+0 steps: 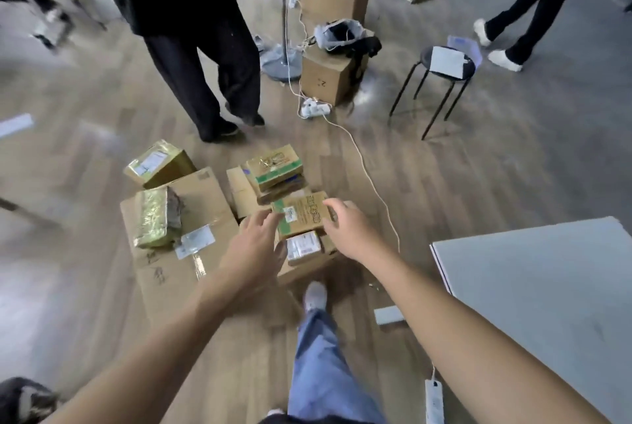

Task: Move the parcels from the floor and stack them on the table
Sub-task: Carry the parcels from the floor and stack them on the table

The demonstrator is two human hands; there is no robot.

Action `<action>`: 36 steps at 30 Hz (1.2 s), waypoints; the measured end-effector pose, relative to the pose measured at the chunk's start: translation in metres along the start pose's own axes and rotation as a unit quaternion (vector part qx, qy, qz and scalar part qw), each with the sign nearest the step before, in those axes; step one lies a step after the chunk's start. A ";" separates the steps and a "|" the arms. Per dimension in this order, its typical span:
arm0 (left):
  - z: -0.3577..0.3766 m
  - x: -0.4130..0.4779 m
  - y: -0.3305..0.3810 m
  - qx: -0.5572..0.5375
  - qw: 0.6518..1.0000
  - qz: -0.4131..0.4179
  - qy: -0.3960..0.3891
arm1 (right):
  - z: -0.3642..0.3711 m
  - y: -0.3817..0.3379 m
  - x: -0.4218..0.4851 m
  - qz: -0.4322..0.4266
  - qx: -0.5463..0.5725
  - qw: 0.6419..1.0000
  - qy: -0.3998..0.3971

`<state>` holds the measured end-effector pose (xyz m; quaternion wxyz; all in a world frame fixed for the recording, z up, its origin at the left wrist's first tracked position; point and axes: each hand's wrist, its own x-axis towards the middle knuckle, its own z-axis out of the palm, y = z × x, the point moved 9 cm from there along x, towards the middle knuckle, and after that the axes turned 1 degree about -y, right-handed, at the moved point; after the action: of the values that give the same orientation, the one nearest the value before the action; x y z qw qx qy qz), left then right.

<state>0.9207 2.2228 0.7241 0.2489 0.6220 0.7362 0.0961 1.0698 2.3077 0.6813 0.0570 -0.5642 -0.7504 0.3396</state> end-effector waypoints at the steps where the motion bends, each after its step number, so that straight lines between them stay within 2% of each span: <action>1: -0.001 0.016 -0.008 0.004 1.000 -0.010 -0.003 | 0.003 0.000 0.023 -0.002 -0.004 1.000 -0.008; 13: 0.042 0.212 -0.096 0.023 0.990 -0.113 -0.078 | 0.055 0.034 0.288 0.001 -0.055 0.992 -0.113; 18: 0.083 0.285 -0.154 0.005 0.983 -0.148 -0.105 | 0.105 0.049 0.371 -0.016 -0.097 0.986 -0.132; 22: 0.127 0.340 -0.202 -0.014 0.976 -0.173 -0.131 | 0.144 0.066 0.434 -0.016 -0.104 0.988 -0.111; 29: 0.208 0.399 -0.267 -0.078 0.956 -0.209 -0.190 | 0.207 0.121 0.513 0.095 -0.086 0.987 -0.098; 36: 0.245 0.403 -0.294 -0.159 0.938 -0.225 -0.213 | 0.239 0.159 0.516 0.166 -0.037 0.980 -0.100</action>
<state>0.7429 2.5087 0.2819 0.5106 0.3987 0.7615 0.0188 0.9027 2.6791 0.2542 -0.0966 -0.6460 -0.6602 0.3708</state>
